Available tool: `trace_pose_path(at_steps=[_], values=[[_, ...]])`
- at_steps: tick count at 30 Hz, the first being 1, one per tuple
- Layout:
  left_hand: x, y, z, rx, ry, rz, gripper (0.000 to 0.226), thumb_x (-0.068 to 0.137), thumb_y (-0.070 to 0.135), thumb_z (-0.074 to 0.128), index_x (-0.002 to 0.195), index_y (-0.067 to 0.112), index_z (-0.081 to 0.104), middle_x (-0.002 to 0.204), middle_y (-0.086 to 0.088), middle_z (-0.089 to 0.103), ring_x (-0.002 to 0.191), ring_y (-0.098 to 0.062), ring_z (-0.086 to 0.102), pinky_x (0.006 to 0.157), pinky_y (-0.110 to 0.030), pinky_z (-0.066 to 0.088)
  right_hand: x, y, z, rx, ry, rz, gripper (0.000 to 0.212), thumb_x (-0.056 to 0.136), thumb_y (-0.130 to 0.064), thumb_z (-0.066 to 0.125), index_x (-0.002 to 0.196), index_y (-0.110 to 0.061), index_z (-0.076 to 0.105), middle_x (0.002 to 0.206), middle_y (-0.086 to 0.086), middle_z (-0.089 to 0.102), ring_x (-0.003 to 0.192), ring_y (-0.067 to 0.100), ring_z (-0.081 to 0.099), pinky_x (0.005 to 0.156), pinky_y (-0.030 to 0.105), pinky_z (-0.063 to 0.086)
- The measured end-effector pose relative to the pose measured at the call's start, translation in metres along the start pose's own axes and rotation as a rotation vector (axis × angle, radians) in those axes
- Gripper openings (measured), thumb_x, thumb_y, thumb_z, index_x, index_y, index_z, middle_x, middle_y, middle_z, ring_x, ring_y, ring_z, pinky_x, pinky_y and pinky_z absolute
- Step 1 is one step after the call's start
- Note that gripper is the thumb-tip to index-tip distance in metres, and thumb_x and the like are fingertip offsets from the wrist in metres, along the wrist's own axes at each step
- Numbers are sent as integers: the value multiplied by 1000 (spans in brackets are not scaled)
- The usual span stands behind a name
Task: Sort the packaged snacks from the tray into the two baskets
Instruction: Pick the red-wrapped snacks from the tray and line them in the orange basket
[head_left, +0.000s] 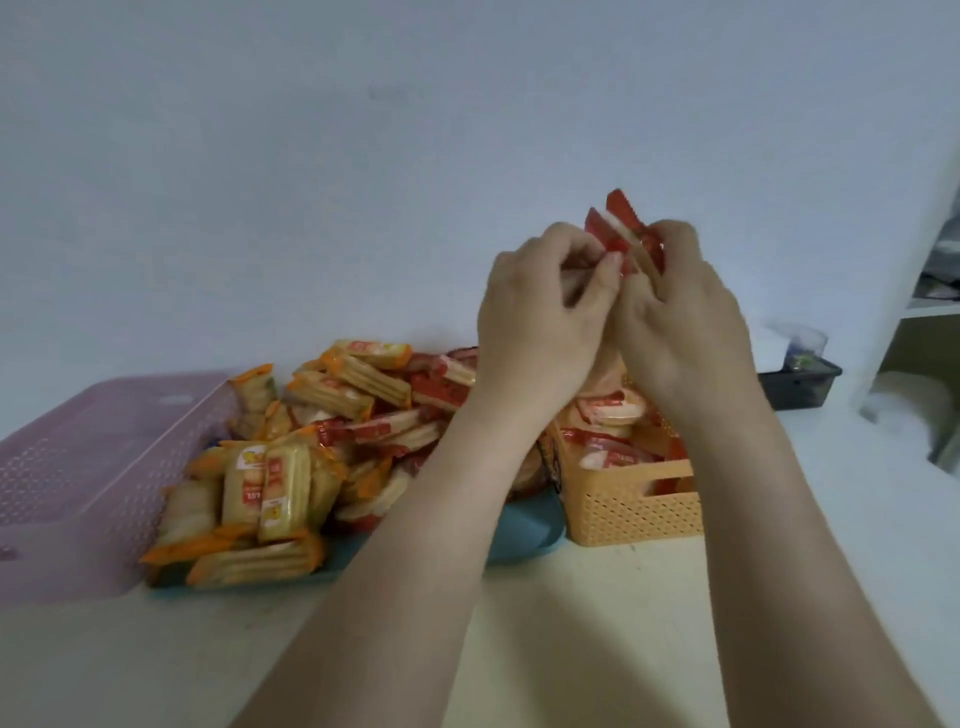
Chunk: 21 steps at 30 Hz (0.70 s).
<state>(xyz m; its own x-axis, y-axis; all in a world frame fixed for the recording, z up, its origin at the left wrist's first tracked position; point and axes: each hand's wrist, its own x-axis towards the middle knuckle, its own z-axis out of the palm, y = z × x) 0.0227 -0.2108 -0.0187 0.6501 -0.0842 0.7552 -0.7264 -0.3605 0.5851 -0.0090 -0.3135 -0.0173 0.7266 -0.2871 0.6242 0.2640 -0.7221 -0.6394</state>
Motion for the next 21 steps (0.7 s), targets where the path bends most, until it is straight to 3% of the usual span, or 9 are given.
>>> trace_pose_path(at_steps=[2, 4, 6, 8, 9, 13, 16, 17, 21], values=[[-2, -10, 21, 78, -274, -169, 23, 94, 39, 51, 107, 24, 62, 112, 6, 65, 106, -14, 61, 93, -41, 50, 4, 22, -6, -156, -204, 170, 41, 97, -30, 37, 136, -17, 40, 129, 17, 51, 115, 36, 49, 92, 44, 40], [-10, -22, 23, -28, -474, -359, 33, 95, 40, 50, 124, 27, 58, 132, 10, 55, 123, -9, 49, 107, -36, 38, 4, 34, -9, -206, -308, 287, 52, 97, -24, 38, 147, -17, 29, 144, 17, 38, 131, 36, 37, 104, 45, 32], [-16, -35, 8, -38, -348, -299, 31, 94, 27, 54, 125, 25, 58, 136, 11, 52, 125, -1, 42, 104, -19, 33, 3, 31, -9, -180, -241, 243, 53, 96, -17, 38, 149, -17, 30, 145, 13, 41, 130, 31, 40, 101, 39, 34], [-21, -56, -16, 204, -172, -191, 32, 87, 19, 59, 118, 27, 60, 130, 9, 55, 124, -7, 45, 103, -23, 39, 0, 14, -2, -55, -164, 152, 49, 95, -13, 40, 144, -19, 41, 138, 8, 51, 120, 22, 50, 93, 32, 38], [-23, -70, -29, 400, -195, -170, 38, 83, 21, 61, 121, 27, 58, 130, 6, 55, 125, -14, 45, 105, -32, 40, -3, 3, 6, 31, -185, 114, 46, 94, -12, 42, 140, -20, 46, 135, 6, 54, 118, 19, 52, 92, 29, 40], [-50, -110, -63, 1043, -627, -433, 76, 79, 49, 60, 144, 34, 23, 150, -6, 28, 135, -35, 27, 105, -56, 30, -34, -16, 72, -38, -608, -42, 56, 90, -9, 45, 144, -18, 37, 144, 13, 44, 133, 31, 39, 106, 39, 37], [-61, -123, -76, 1033, -547, -360, 71, 84, 41, 61, 143, 40, 21, 145, -2, 41, 124, -32, 46, 94, -47, 44, -57, 0, 115, -273, -884, 55, 80, 90, -12, 49, 153, -30, 2, 161, 13, 1, 146, 42, -6, 113, 55, 24], [-59, -124, -79, 987, -486, -339, 71, 84, 38, 64, 143, 40, 24, 139, 0, 49, 119, -29, 52, 89, -42, 47, -61, 11, 122, -322, -895, 63, 86, 89, -10, 51, 152, -33, -2, 161, 11, -2, 146, 40, -11, 112, 57, 23], [-54, -121, -95, 632, -296, -483, 70, 77, 42, 75, 138, 37, 41, 121, 7, 62, 106, -18, 59, 87, -36, 50, -73, 28, 140, -351, -640, -40, 83, 83, -8, 56, 147, -36, 12, 143, 9, 37, 141, 34, 12, 105, 56, 33]])
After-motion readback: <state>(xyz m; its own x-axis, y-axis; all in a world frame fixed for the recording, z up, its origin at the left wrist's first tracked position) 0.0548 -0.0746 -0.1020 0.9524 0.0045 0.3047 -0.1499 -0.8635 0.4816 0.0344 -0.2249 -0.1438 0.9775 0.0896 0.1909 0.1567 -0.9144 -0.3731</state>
